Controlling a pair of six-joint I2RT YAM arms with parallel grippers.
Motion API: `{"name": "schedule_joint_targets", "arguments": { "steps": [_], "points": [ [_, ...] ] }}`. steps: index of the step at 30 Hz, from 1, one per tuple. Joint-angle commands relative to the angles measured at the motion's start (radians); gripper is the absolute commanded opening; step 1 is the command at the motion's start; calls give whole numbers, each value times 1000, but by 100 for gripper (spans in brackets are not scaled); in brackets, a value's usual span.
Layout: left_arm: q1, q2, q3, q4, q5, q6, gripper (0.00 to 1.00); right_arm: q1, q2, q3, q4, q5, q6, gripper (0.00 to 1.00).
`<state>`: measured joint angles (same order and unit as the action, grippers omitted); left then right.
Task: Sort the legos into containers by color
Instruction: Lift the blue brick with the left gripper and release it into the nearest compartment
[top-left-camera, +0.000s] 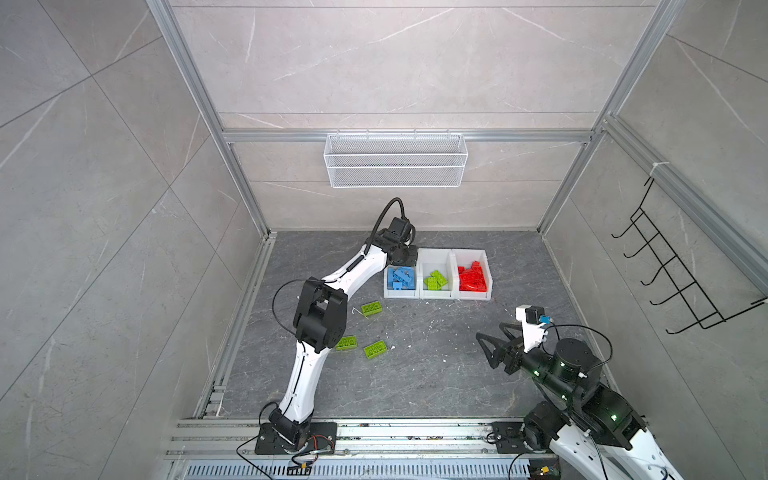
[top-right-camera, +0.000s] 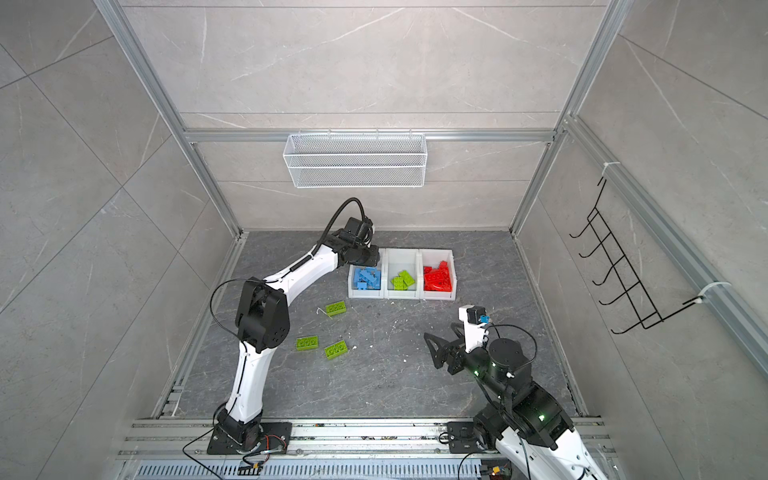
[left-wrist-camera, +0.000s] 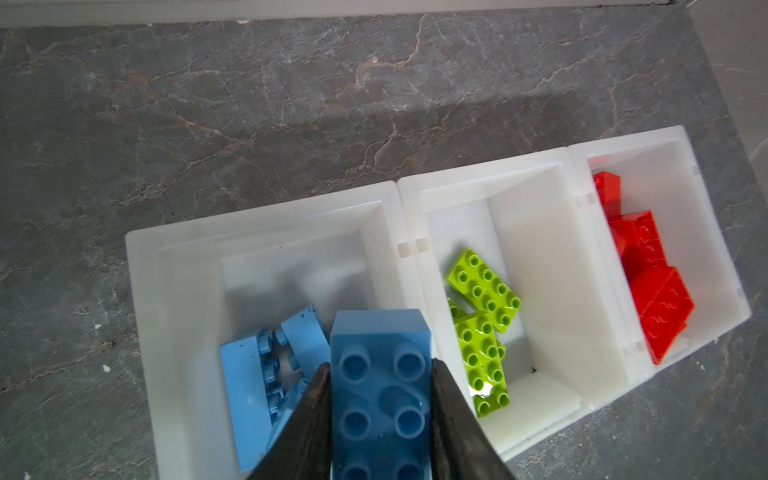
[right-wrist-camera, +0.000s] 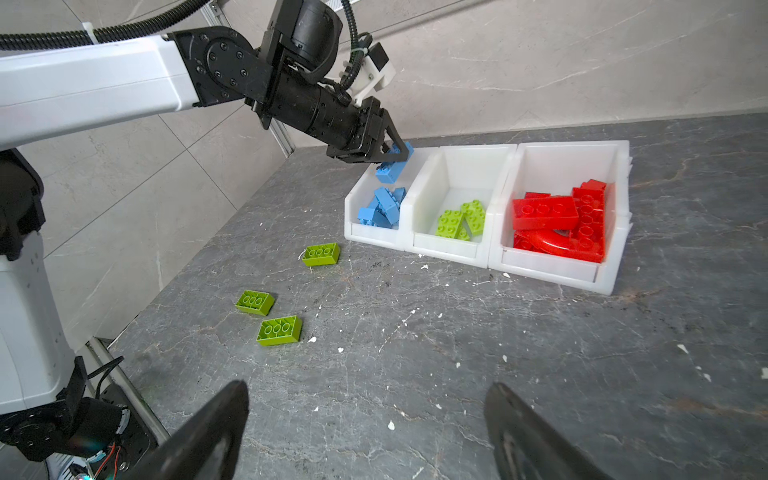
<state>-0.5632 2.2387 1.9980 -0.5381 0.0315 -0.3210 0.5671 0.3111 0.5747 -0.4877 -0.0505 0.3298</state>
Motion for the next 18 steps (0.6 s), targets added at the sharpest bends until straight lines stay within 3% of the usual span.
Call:
{"name": "schedule_joint_targets", "arguments": {
  "steps": [1, 6, 10, 14, 18],
  "points": [
    [13, -3, 52, -17, 19, 33, 28, 1, -14, 36, -29, 18, 17, 91],
    [13, -39, 19, -9, -8, 48, 48, 1, 32, 43, -36, 9, 9, 92],
    [13, -93, -38, 54, -5, 59, 57, 2, 123, 70, -66, -40, 5, 92],
    [11, -145, -74, 61, -19, 56, 59, 1, 115, 68, -54, -44, 4, 92],
    [12, -316, -218, 113, -72, 55, 59, 1, 145, 68, -46, -66, 3, 91]
  ]
}}
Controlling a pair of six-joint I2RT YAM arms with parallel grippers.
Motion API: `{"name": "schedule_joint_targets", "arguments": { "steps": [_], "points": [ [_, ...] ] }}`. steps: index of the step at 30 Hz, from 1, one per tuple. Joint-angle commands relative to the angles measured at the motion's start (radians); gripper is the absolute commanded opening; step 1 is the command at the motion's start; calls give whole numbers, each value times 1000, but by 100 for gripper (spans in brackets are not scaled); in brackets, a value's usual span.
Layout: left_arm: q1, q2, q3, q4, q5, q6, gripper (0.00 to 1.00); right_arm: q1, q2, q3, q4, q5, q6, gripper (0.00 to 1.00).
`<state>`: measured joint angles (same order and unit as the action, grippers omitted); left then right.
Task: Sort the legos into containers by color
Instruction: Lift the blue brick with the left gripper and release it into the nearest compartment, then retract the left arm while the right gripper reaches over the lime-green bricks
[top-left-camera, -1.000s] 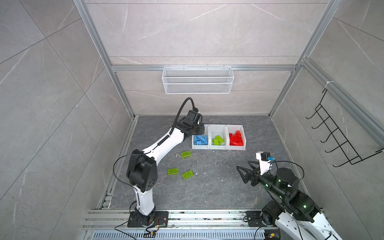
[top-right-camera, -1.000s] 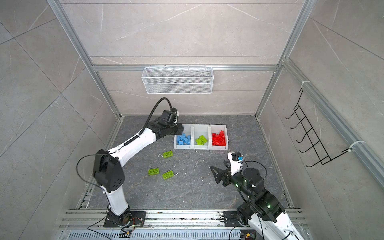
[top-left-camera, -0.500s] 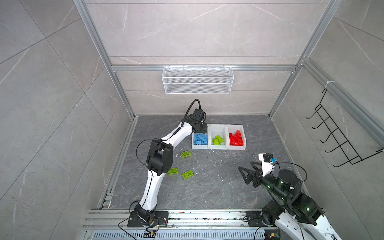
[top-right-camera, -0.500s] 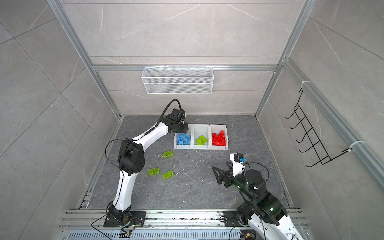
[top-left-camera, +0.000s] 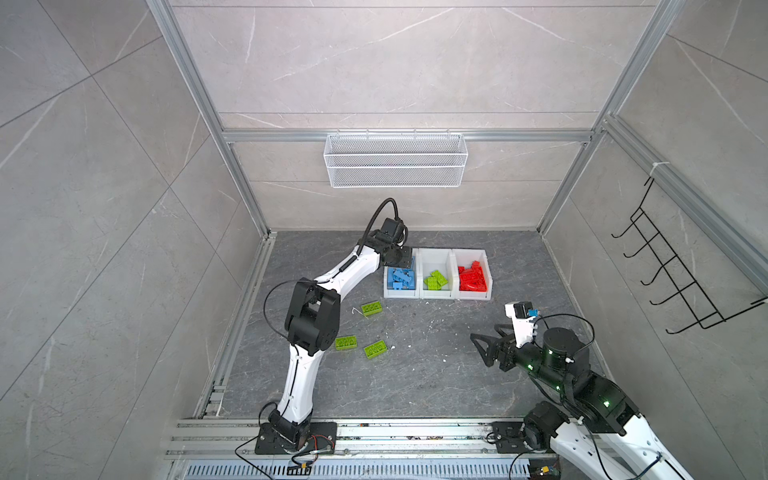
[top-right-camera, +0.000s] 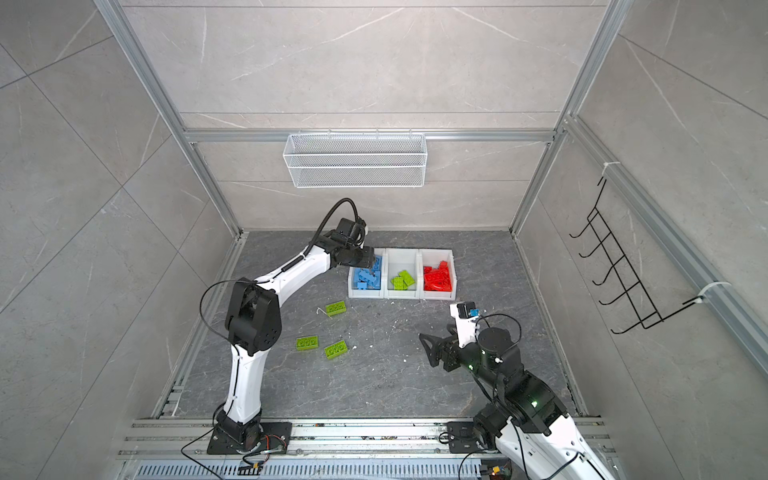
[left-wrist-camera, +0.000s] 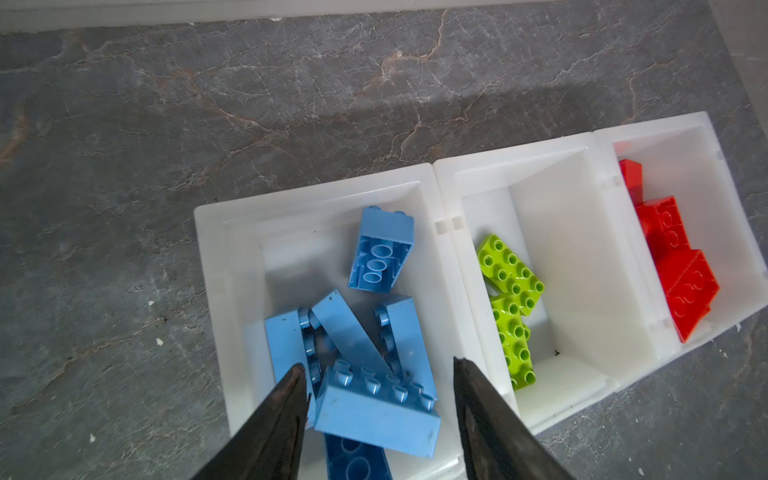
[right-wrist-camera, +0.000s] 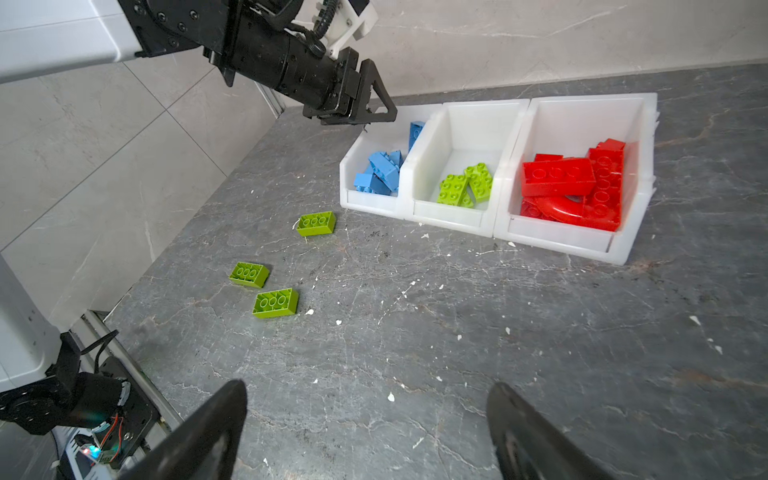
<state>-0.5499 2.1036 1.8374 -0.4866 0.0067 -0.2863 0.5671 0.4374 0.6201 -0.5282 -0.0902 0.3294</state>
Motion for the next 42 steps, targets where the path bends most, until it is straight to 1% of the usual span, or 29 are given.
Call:
{"name": "schedule_joint_targets", "arguments": {
  "steps": [1, 4, 8, 9, 11, 12, 13, 15, 17, 18, 20, 23, 24, 28, 30, 32, 33, 34, 36, 40, 42],
  "points": [
    [-2, -236, -107, 82, -61, 20, 59, 2, 38, 25, -6, -31, 4, 90],
    [0, -442, -309, 128, -135, 33, 60, 5, 119, 59, -24, -13, -2, 88],
    [16, -749, -648, 163, -262, 7, 62, 33, 245, 114, -30, -13, -12, 88],
    [27, -833, -736, 167, -289, -21, 65, 54, 287, 127, -27, 1, -16, 88],
    [57, -985, -907, 191, -298, -71, 72, 117, 380, 163, -18, 38, -27, 89],
    [66, -1069, -989, 197, -302, -88, 74, 158, 437, 184, -7, 61, -31, 89],
    [70, -1129, -1046, 193, -317, -96, 76, 198, 489, 206, 2, 77, -34, 90],
    [72, -1262, -1168, 188, -362, -112, 84, 283, 615, 266, 21, 118, -24, 90],
    [74, -1358, -1258, 193, -408, -123, 90, 337, 723, 313, 49, 115, 3, 91],
    [76, -1399, -1294, 191, -430, -125, 91, 358, 782, 335, 63, 106, 17, 91],
    [78, -1464, -1337, 170, -470, -124, 93, 399, 888, 377, 78, 108, 38, 91],
    [80, -1553, -1391, 149, -551, -122, 99, 451, 1051, 457, 79, 131, 55, 92],
    [82, -1574, -1406, 152, -562, -127, 99, 462, 1092, 480, 80, 135, 58, 92],
    [88, -1663, -1492, 213, -543, -99, 99, 502, 1244, 586, 83, 143, 59, 93],
    [93, -1687, -1532, 237, -528, -131, 99, 506, 1304, 626, 83, 150, 66, 94],
    [99, -1703, -1556, 249, -485, -148, 99, 508, 1362, 671, 82, 141, 72, 94],
    [99, -1707, -1570, 256, -484, -157, 99, 511, 1393, 694, 77, 141, 75, 94],
    [99, -1709, -1582, 270, -453, -159, 99, 511, 1421, 717, 77, 136, 77, 94],
    [99, -1712, -1575, 266, -449, -151, 99, 514, 1466, 758, 72, 134, 89, 94],
    [99, -1692, -1512, 240, -473, -71, 99, 522, 1541, 826, 44, 144, 117, 94],
    [102, -1646, -1484, 227, -513, -48, 99, 523, 1563, 840, 31, 154, 131, 95]
  ]
}}
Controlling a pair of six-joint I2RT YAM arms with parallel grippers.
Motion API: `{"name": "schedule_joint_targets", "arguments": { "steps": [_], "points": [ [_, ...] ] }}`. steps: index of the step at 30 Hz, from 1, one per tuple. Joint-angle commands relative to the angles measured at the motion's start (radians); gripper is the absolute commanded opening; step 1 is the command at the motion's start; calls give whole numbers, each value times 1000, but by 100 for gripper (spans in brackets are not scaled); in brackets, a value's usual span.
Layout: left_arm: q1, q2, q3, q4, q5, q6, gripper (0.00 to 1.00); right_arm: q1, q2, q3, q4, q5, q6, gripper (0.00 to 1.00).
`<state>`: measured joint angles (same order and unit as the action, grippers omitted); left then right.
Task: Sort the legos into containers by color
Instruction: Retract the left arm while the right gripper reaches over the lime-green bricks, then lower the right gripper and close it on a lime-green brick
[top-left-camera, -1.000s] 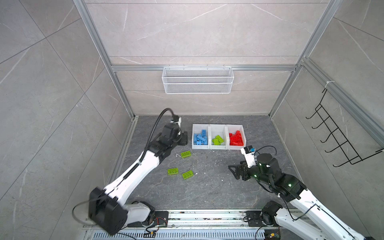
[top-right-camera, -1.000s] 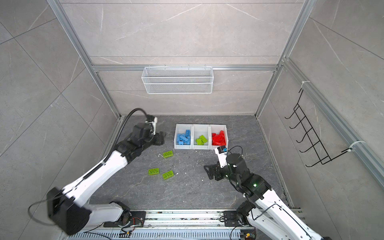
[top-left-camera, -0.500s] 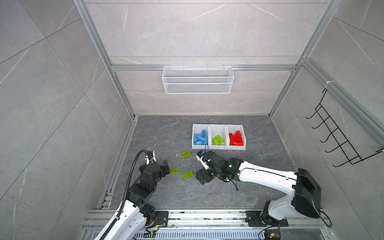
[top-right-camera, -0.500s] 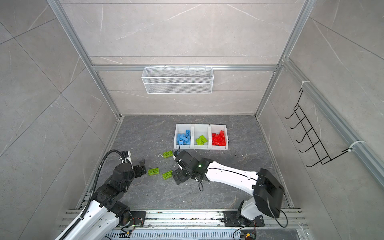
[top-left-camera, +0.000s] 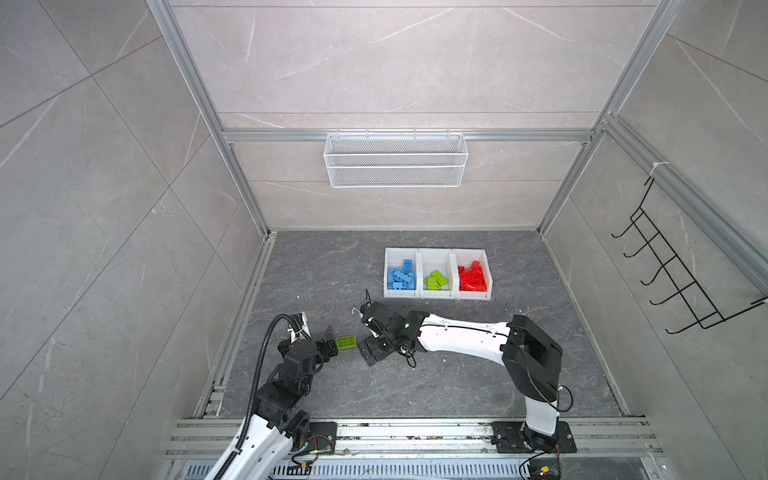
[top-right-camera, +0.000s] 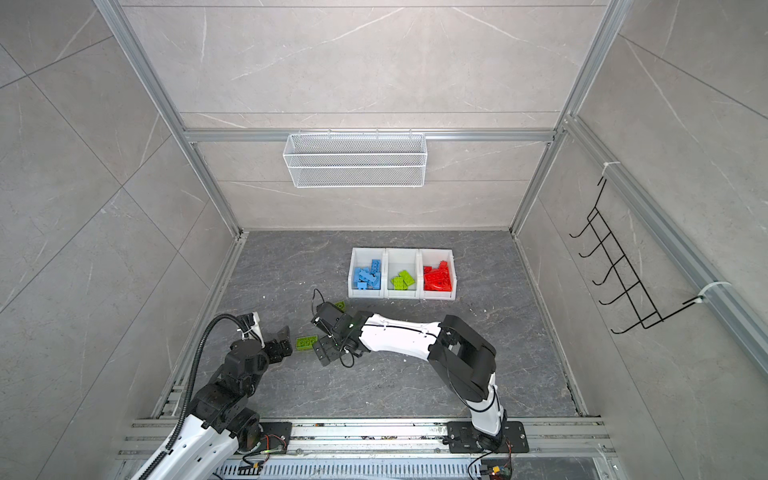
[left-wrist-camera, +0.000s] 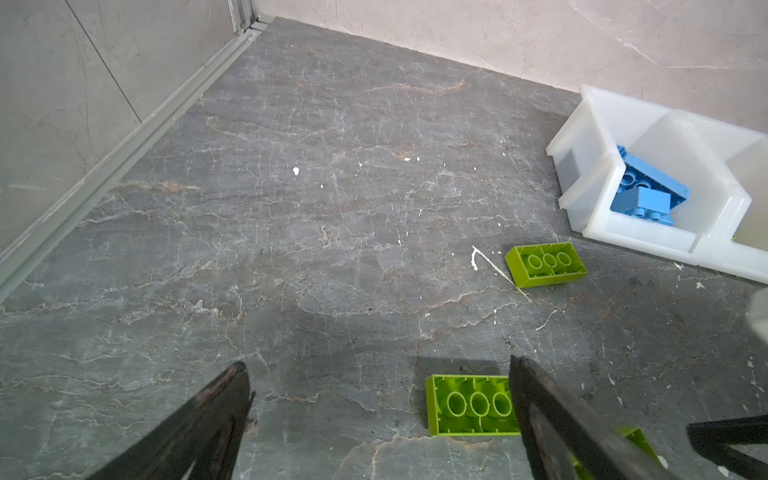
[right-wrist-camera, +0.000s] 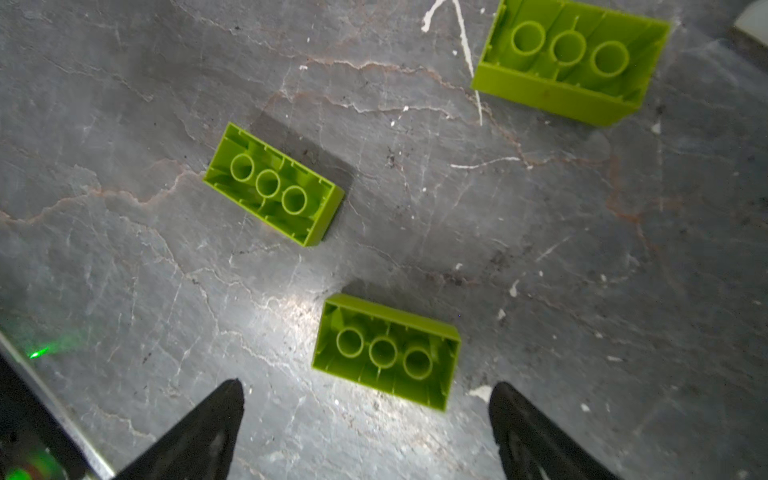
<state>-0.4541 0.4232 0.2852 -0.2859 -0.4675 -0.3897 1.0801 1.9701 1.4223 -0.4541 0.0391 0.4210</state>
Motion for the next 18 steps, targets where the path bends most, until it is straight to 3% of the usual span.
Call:
{"name": "schedule_joint_targets", "arguments": {
  "steps": [1, 3, 8, 13, 18],
  "points": [
    [10, 59, 75, 29, -35, 60, 99, 11, 39, 45, -56, 36, 49, 95],
    [14, 100, 72, 68, 29, 95, 99, 12, 57, 58, -83, 51, 57, 95],
    [60, 142, 80, 64, 48, 93, 99, 11, 92, 87, -141, 82, 60, 95],
    [129, 44, 48, 52, 122, 86, 99, 13, 120, 109, -136, 67, 49, 95],
    [158, -28, 28, 28, 124, 71, 99, 15, 156, 140, -151, 65, 36, 95]
  ]
}}
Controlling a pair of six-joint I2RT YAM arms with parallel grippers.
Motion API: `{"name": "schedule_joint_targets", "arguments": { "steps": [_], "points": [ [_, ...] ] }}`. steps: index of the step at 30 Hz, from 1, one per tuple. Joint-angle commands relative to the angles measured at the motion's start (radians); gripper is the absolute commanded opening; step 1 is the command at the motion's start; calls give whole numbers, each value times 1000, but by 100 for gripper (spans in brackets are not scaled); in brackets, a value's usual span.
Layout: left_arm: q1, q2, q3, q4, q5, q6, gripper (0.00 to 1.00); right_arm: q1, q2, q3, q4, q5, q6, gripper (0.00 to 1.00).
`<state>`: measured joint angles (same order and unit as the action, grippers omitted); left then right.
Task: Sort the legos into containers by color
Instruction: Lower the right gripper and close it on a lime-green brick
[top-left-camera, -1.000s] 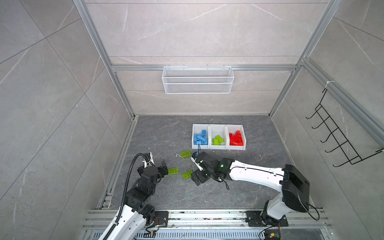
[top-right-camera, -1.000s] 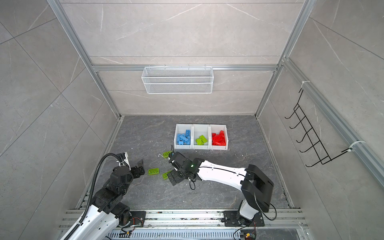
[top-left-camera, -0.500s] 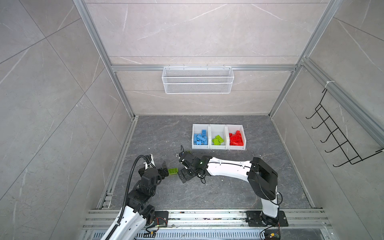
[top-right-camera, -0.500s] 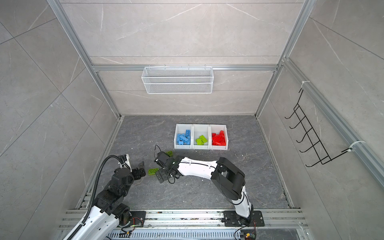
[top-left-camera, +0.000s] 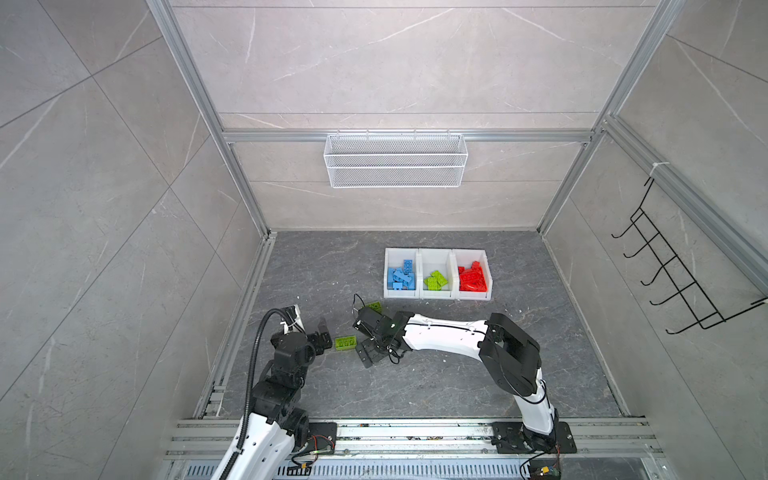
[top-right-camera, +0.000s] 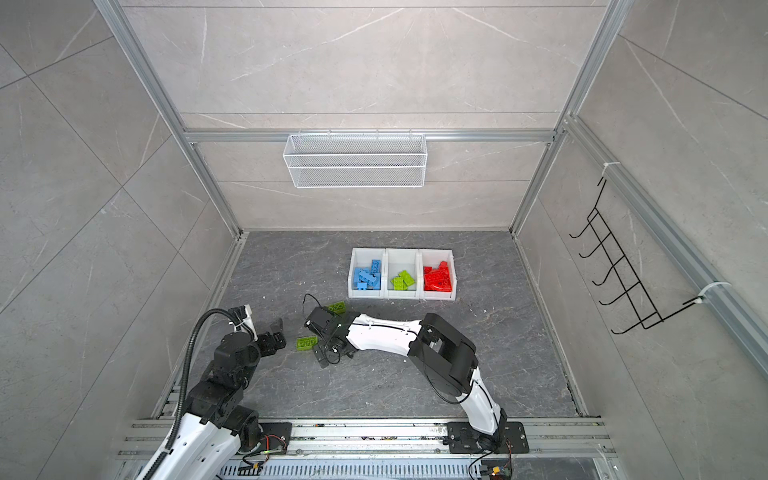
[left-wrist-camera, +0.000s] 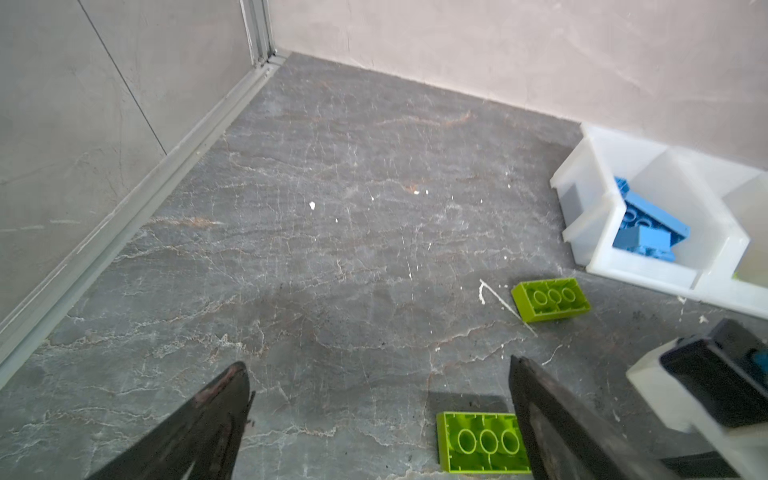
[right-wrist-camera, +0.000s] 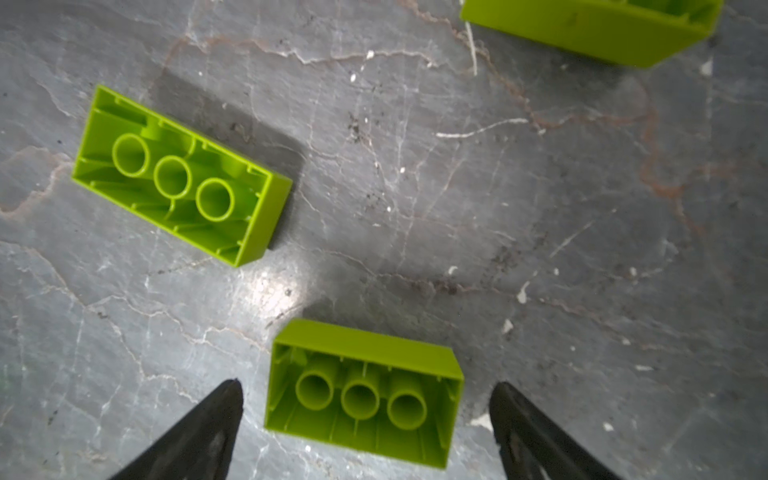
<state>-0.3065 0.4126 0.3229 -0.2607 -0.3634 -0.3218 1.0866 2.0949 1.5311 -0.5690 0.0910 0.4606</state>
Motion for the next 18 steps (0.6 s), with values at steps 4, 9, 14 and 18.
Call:
{"name": "schedule_joint_targets", "arguments": {
  "steps": [4, 9, 14, 18],
  "points": [
    [15, -7, -5, 4, 27, 4, 99, 8, 49, 41, -45, 12, -5, 93],
    [16, 46, 8, 18, 39, 6, 99, 9, 46, 40, -46, 14, -12, 87],
    [17, 83, 18, 26, 43, 8, 99, 8, 20, 19, -12, 10, -15, 79],
    [19, 86, 20, 28, 45, 7, 99, 7, 7, 21, -9, 12, -28, 73]
  ]
}}
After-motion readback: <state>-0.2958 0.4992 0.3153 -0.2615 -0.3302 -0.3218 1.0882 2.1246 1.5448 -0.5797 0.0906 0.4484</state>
